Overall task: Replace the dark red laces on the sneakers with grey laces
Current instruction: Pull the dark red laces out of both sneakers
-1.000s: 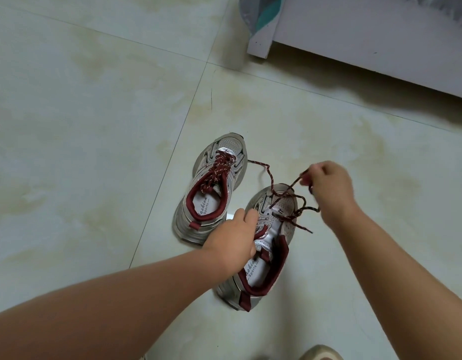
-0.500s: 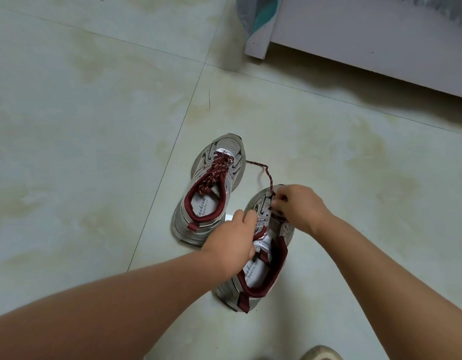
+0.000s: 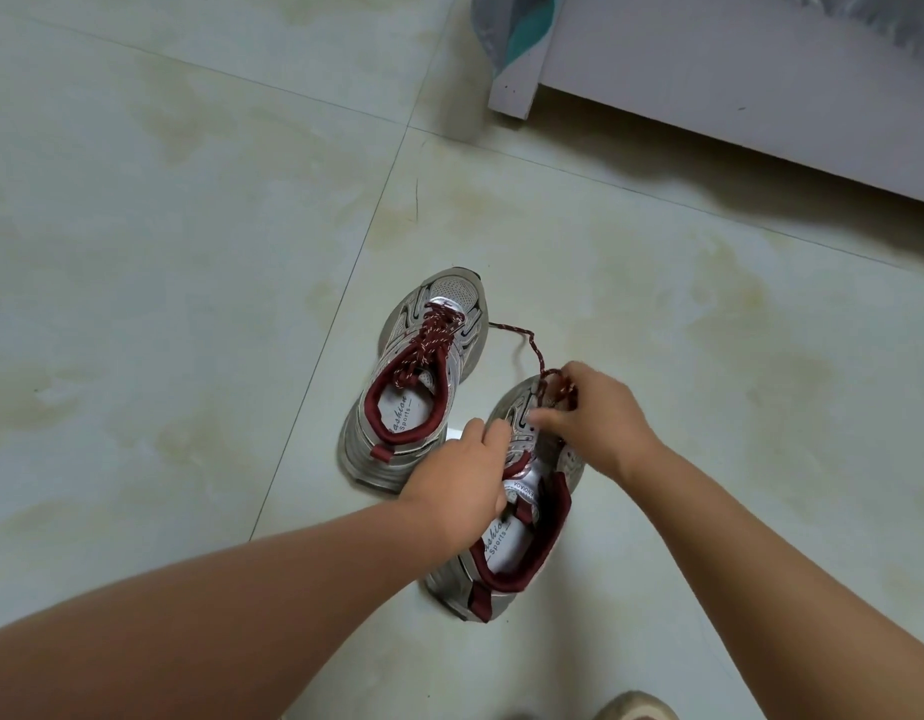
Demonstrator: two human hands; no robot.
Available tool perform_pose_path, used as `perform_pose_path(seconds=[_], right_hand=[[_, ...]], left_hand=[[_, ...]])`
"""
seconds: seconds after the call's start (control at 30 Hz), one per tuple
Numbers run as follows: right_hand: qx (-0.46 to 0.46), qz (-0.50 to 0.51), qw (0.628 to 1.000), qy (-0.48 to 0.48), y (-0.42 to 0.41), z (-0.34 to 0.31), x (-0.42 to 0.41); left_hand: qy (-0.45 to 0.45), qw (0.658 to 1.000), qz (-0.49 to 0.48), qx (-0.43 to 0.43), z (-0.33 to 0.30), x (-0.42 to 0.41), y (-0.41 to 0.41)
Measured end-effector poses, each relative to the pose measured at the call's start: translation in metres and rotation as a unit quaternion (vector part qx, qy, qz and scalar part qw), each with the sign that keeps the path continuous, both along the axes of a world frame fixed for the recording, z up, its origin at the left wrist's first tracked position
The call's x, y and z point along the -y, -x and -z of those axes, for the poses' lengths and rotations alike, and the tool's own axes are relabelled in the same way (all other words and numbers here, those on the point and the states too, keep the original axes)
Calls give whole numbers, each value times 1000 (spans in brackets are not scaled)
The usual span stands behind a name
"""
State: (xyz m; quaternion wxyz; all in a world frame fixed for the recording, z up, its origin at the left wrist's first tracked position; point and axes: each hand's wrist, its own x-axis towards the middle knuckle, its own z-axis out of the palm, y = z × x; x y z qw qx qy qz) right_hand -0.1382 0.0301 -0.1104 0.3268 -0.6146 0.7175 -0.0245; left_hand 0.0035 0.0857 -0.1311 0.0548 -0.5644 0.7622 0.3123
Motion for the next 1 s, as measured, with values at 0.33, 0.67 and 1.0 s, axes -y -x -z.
perform_pose_path(seconds=[0.33, 0.67, 1.0], right_hand=[[147, 238, 956, 85, 18, -7, 24], [546, 426, 722, 6, 2, -18, 16], [-242, -222, 944, 2, -11, 4, 1]], left_hand=[[0, 1000, -12, -9, 0, -1, -2], [2, 1000, -5, -6, 0, -1, 0], [16, 999, 18, 21, -1, -1, 3]])
